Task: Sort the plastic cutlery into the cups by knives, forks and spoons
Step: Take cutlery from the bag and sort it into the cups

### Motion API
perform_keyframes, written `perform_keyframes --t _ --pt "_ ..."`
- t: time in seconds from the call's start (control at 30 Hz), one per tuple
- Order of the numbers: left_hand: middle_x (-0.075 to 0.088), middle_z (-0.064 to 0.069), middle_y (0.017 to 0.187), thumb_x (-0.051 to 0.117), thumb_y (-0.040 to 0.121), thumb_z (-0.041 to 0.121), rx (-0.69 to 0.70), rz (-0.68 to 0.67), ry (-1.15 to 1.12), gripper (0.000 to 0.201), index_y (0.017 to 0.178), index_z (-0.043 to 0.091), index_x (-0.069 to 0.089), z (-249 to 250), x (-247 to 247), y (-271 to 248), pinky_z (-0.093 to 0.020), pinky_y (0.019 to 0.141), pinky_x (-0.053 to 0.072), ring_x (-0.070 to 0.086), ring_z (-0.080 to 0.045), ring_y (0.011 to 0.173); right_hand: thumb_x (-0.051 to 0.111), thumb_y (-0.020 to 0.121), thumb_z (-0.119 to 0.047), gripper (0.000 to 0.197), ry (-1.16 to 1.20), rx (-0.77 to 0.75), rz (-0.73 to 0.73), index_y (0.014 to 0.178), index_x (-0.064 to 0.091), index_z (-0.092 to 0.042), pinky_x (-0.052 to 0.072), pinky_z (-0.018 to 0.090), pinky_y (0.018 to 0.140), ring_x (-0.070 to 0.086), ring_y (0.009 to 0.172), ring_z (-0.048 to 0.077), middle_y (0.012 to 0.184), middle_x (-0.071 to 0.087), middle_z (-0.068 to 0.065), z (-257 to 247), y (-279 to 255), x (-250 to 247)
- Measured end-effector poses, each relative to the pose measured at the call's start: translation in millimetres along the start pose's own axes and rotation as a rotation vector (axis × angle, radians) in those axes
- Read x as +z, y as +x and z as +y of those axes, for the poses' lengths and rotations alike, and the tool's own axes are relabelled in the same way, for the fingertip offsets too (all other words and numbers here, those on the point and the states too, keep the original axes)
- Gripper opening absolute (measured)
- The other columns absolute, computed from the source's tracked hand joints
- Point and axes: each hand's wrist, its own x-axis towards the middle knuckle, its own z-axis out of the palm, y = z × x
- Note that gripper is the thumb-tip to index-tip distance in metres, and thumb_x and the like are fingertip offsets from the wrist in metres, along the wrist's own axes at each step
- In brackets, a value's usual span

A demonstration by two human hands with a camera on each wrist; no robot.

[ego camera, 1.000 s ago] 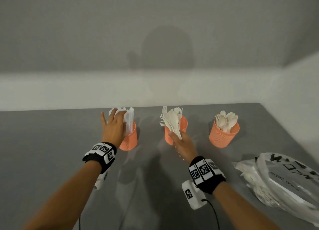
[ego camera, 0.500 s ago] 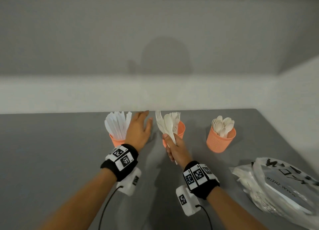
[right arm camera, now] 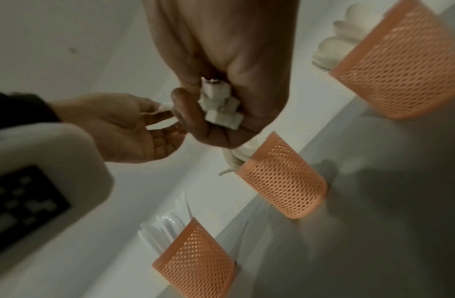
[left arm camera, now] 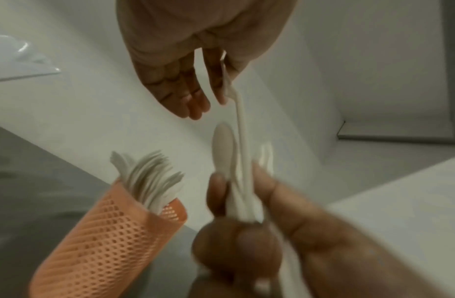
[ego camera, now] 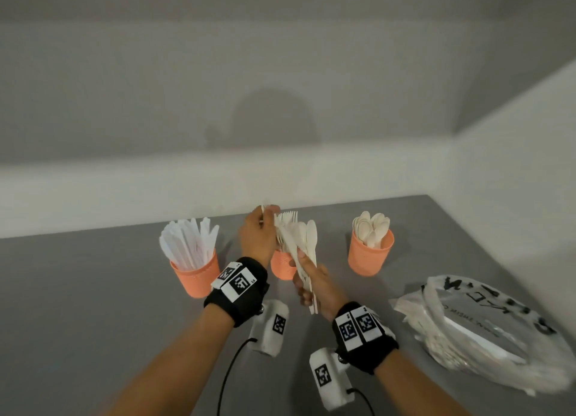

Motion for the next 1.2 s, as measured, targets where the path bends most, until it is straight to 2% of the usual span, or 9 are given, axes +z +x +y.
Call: perform_keyframes --t 0.07,0.2,0.33,0.5,0.7,0.9,1.0,1.1,1.2 --pt "0.064 -0.006 0.077 0.033 0.100 0.020 0.001 0.059 -0.167 0.028 0.088 0.020 0.058 10.8 -0.3 0.0 -0.036 0.074 0.052 0.062 -0.021 0.071 0.041 0.095 -0.047 0.035 0.039 0.020 0.001 0.091 0.053 -0.015 0.026 0.015 0.034 0.032 0.033 0.005 0.050 0.042 -0.004 0.2 -0.6 -8.6" --pt "0.048 -0.001 0.055 0.029 0.101 0.027 -0.077 0.076 -0.325 0.025 0.093 0.017 0.050 19.1 -3.4 0.1 -0.023 0.046 0.047 0.050 -0.010 0.040 0.036 0.098 -0.042 0.033 0.094 0.025 -0.003 0.089 0.051 -0.014 0.028 0.015 0.035 0.031 0.032 0.004 0.040 0.035 -0.009 -3.5 -6.1 -23.9" --pt "0.052 0.001 0.072 0.052 0.092 0.022 -0.172 -0.097 -0.060 0.012 0.103 0.016 0.052 1.5 4.3 -6.8 -0.018 0.049 0.040 0.045 -0.010 0.055 0.028 0.097 -0.049 0.040 0.165 0.058 -0.097 0.092 0.050 -0.016 0.026 0.014 0.031 0.029 0.031 0.002 0.039 0.030 -0.009 -7.2 -8.6 -36.5" --pt "0.057 0.003 0.065 0.064 0.085 0.017 -0.164 -0.332 -0.050 0.010 0.076 0.018 0.060 -2.0 21.6 -33.6 -0.016 0.050 0.036 0.049 -0.009 0.056 0.019 0.094 -0.059 0.053 0.199 0.098 -0.227 0.094 0.050 -0.016 0.024 0.013 0.028 0.026 0.027 0.002 0.039 0.036 -0.008 -8.9 -11.7 -42.2" --pt "0.060 -0.007 0.074 0.059 0.083 0.008 -0.138 -0.273 0.059 0.003 0.080 0.007 0.059 -7.3 37.1 -34.8 -0.033 0.071 0.045 0.056 -0.020 0.071 0.039 0.096 -0.046 0.042 -0.081 -0.056 -0.046 0.104 0.054 -0.008 0.032 0.017 0.035 0.038 0.032 0.007 0.052 0.050 0.000 -5.2 -16.2 -43.9" --pt "0.061 -0.006 0.064 0.057 0.087 0.020 -0.165 -0.271 0.005 0.017 0.073 0.010 0.057 0.2 43.4 -42.4 -0.030 0.058 0.047 0.057 -0.021 0.060 0.057 0.092 -0.024 0.023 -0.404 -0.336 0.144 0.109 0.052 -0.010 0.040 0.021 0.039 0.048 0.041 0.005 0.063 0.058 -0.001 0.2 -11.6 -49.8" --pt "0.054 0.004 0.050 0.055 0.089 0.037 -0.214 -0.408 -0.133 0.028 0.078 0.011 0.055 12.0 41.1 -53.3 -0.017 0.038 0.036 0.046 -0.009 0.040 0.068 0.083 -0.034 0.039 -0.689 -0.402 0.235 0.114 0.057 -0.013 0.051 0.025 0.070 0.063 0.077 0.010 0.093 0.069 0.000 1.0 -7.9 -62.2" --pt "0.057 -0.003 0.072 0.069 0.081 0.027 -0.256 -0.411 -0.224 0.036 0.107 0.012 0.048 15.8 41.8 -57.9 -0.010 0.037 0.036 0.050 -0.002 0.042 0.062 0.085 -0.043 0.040 -0.931 -0.418 0.287 0.111 0.055 -0.014 0.051 0.036 0.072 0.065 0.083 0.022 0.092 0.070 0.005 1.0 -11.9 -66.2" --pt "0.059 -0.005 0.070 0.071 0.078 0.010 -0.235 -0.445 -0.250 0.029 0.099 0.012 0.051 16.1 43.1 -60.2 -0.011 0.035 0.034 0.048 0.000 0.035 0.054 0.091 -0.038 0.036 -1.081 -0.470 0.374 0.116 0.054 -0.012 0.045 0.032 0.067 0.065 0.086 0.026 0.095 0.069 0.006 -2.4 -19.2 -63.1"
